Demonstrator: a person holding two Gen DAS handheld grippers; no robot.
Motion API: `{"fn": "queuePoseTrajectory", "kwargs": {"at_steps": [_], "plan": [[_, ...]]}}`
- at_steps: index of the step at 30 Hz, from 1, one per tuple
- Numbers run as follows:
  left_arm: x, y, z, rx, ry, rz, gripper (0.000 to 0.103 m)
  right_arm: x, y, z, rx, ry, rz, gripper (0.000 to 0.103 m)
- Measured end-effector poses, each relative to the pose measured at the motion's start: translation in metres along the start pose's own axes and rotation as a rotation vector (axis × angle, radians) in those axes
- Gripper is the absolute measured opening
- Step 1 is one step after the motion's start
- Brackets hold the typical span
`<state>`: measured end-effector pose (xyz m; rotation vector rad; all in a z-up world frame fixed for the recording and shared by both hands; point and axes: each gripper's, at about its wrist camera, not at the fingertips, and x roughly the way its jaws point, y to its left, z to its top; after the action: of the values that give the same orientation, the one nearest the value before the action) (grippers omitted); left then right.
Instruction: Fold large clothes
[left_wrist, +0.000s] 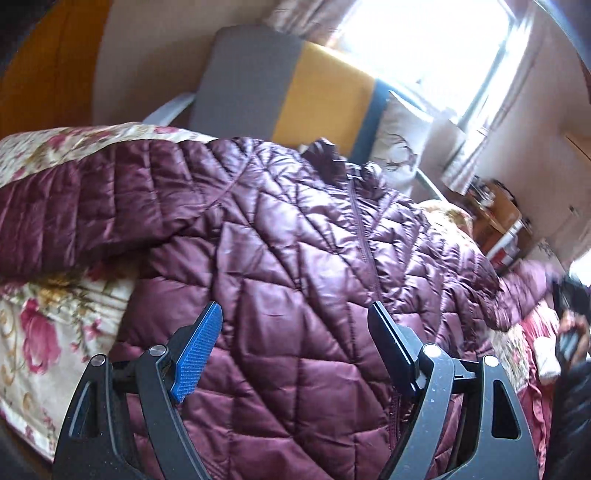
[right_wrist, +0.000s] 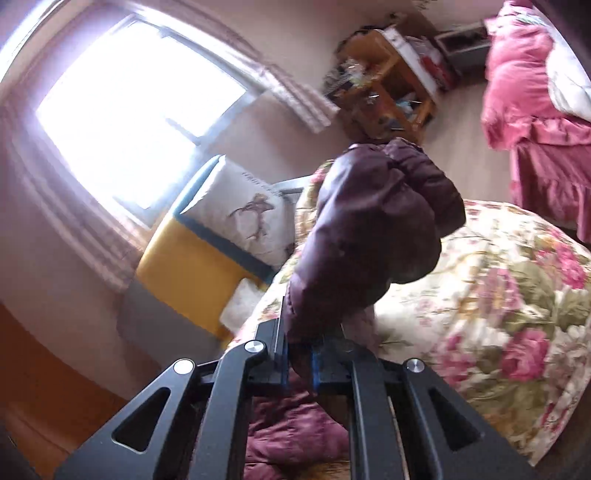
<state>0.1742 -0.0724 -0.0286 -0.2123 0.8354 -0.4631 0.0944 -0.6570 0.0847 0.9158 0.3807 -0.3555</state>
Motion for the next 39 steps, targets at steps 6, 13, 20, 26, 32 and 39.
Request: {"fn": "queuePoseTrajectory", "kwargs": {"at_steps": [6,13,20,26,32,39], "plan": [[-0.006,0.015,0.009,-0.064,-0.020,-0.024,0.085,0.070,0.128,-0.072,-0.226,0.180,0.150,0.008],[-0.012,0.039,0.023,-0.166,-0.017,-0.147,0.084,0.135,0.227,-0.210,-0.419,0.488,0.297,0.008],[-0.002,0.054,0.046,-0.219,-0.053,-0.195,0.084,0.165,0.268,-0.312,-0.506,0.700,0.377,0.043],[0.010,0.056,0.062,-0.204,-0.053,-0.160,0.085,0.145,0.247,-0.294,-0.466,0.664,0.415,0.083],[0.045,0.064,0.079,-0.233,-0.017,-0.124,0.084,0.113,0.203,-0.251,-0.498,0.584,0.291,0.086],[0.087,0.053,0.109,-0.199,0.054,-0.113,0.031,0.105,0.144,-0.183,-0.435,0.441,0.104,0.085]]}}
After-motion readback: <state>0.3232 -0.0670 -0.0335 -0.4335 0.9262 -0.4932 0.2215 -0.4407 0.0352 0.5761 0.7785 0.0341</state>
